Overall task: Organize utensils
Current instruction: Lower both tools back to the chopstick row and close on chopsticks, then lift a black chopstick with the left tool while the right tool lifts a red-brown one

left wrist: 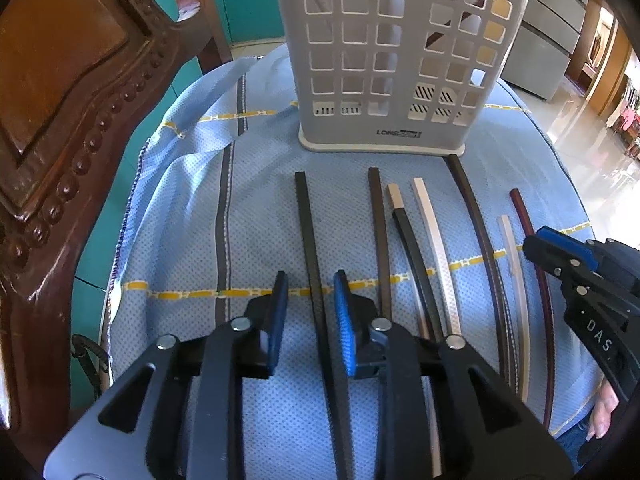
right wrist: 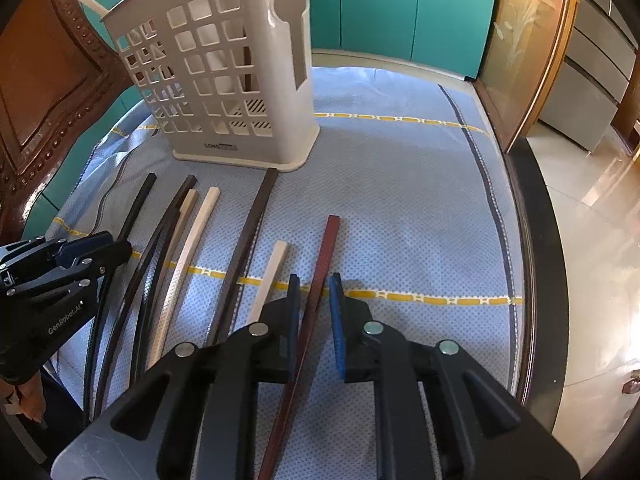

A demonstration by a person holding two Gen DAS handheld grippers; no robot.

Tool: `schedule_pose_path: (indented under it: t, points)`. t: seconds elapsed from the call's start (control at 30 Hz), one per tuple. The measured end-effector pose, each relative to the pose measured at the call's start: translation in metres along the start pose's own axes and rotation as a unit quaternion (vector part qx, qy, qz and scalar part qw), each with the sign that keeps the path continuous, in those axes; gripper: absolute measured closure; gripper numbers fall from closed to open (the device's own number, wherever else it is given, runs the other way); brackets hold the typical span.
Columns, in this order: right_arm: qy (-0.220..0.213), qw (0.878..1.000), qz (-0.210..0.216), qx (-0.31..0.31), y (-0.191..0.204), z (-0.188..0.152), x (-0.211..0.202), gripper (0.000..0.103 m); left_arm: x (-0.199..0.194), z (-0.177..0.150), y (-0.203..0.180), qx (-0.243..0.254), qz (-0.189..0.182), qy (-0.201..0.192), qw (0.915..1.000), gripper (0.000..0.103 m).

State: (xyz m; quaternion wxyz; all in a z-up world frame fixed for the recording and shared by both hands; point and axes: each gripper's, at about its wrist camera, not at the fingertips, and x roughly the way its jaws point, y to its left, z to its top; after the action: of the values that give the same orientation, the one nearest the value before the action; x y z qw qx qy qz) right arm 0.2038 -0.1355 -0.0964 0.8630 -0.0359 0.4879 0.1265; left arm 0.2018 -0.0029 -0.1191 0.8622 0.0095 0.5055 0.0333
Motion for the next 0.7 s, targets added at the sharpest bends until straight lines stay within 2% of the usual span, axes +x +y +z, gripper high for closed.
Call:
schedule_pose_path:
  t: [0.17, 0.43, 0.47, 0.5, 0.57, 0.6, 0.7]
  points:
    - [-0.001, 1.0, 0.002, -0.002, 0.001, -0.001, 0.0, 0.076, 0.002, 0.002, 0.004, -0.004, 0.005, -0.003, 1.0, 0.068]
    - [-0.011, 1.0, -0.015, -0.013, 0.008, -0.001, 0.004, 0.076, 0.012, 0.017, 0.008, -0.009, 0.002, -0.002, 1.0, 0.068]
    - [-0.013, 1.0, -0.012, -0.012, 0.008, 0.0, 0.004, 0.083, 0.014, 0.019, 0.006, -0.007, 0.004, -0.002, 1.0, 0.069]
    - [-0.013, 1.0, 0.001, -0.006, 0.007, 0.0, 0.004, 0.094, 0.015, 0.02, 0.005, -0.003, -0.002, -0.001, 1.0, 0.08]
    - [-0.009, 1.0, 0.024, 0.007, 0.005, 0.0, 0.005, 0.095, 0.015, 0.024, -0.001, 0.007, -0.013, 0.0, 0.9999, 0.093]
    - [-0.009, 0.999, 0.032, 0.011, 0.003, 0.001, 0.005, 0.095, 0.015, 0.024, -0.004, 0.013, -0.013, -0.002, 0.9998, 0.095]
    - [-0.024, 0.999, 0.04, 0.013, 0.002, 0.001, -0.002, 0.096, 0.014, 0.025, -0.006, 0.015, -0.022, -0.008, 0.9996, 0.096]
